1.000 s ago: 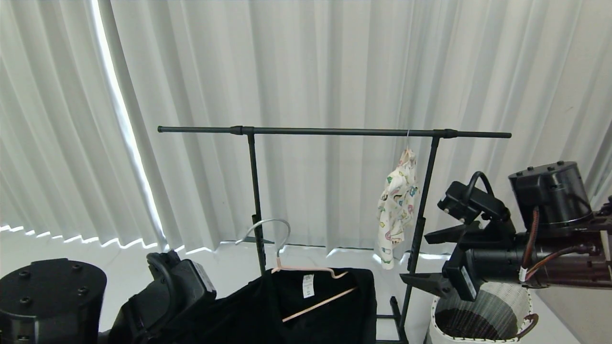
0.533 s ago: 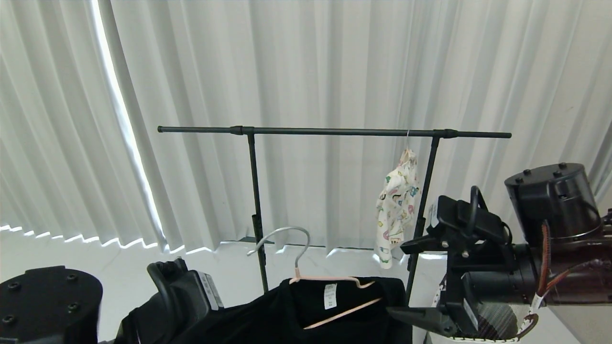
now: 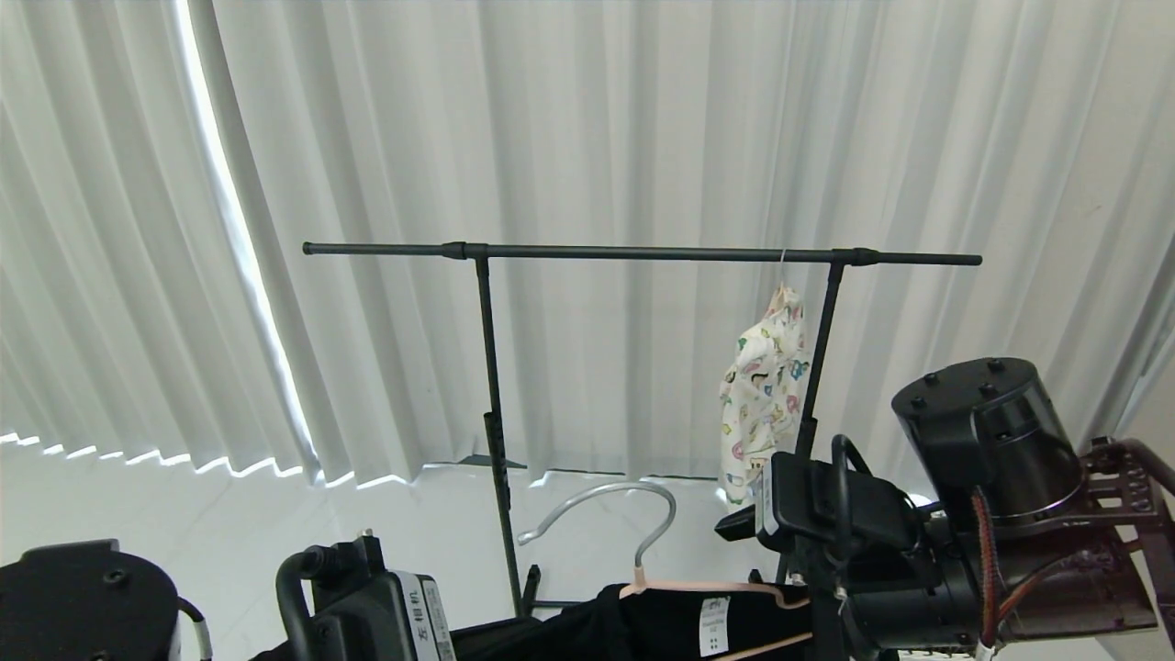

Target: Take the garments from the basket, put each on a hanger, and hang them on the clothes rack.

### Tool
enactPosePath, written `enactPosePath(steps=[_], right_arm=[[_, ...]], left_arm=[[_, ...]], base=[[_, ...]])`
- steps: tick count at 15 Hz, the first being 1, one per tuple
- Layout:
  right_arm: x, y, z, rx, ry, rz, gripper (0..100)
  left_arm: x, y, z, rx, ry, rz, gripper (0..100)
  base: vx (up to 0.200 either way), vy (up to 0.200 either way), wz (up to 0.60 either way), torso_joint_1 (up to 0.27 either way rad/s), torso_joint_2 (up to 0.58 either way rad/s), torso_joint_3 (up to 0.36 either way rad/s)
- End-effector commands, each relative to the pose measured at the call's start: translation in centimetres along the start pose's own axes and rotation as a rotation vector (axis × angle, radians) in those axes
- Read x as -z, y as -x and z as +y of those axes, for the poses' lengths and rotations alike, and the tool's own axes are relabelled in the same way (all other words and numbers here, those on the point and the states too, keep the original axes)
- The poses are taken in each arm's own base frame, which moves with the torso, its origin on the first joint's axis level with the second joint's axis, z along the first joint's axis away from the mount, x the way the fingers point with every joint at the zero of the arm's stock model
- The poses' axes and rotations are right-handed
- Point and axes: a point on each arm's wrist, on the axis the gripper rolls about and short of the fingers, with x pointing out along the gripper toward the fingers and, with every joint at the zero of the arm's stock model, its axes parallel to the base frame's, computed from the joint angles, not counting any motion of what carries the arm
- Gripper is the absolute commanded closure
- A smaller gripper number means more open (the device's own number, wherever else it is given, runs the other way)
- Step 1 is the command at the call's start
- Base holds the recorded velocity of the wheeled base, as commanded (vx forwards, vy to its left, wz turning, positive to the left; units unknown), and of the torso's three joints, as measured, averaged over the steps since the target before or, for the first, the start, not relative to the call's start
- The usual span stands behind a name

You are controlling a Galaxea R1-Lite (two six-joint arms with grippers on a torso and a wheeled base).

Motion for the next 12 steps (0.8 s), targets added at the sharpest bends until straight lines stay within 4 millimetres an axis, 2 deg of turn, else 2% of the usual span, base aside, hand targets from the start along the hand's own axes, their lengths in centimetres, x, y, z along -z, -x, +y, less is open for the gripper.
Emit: enactPosePath(steps=[1, 12], right_arm=[[0.21, -0.66, -0.1, -0.009, 0.004, 0.018, 0], [-0.29, -0.99, -0.43, -0.002, 0.014, 0.011, 0]], left_arm=[[-0.31, 0.01, -0.1, 0.006, -0.005, -0.013, 100], [-0.29, -0.05, -0.14, 0.009, -0.007, -0.01, 100]], base=[[0.0, 0.0, 0.0, 0.0, 0.0, 0.0], [0.0, 0.0, 0.0, 0.0, 0.0, 0.0]])
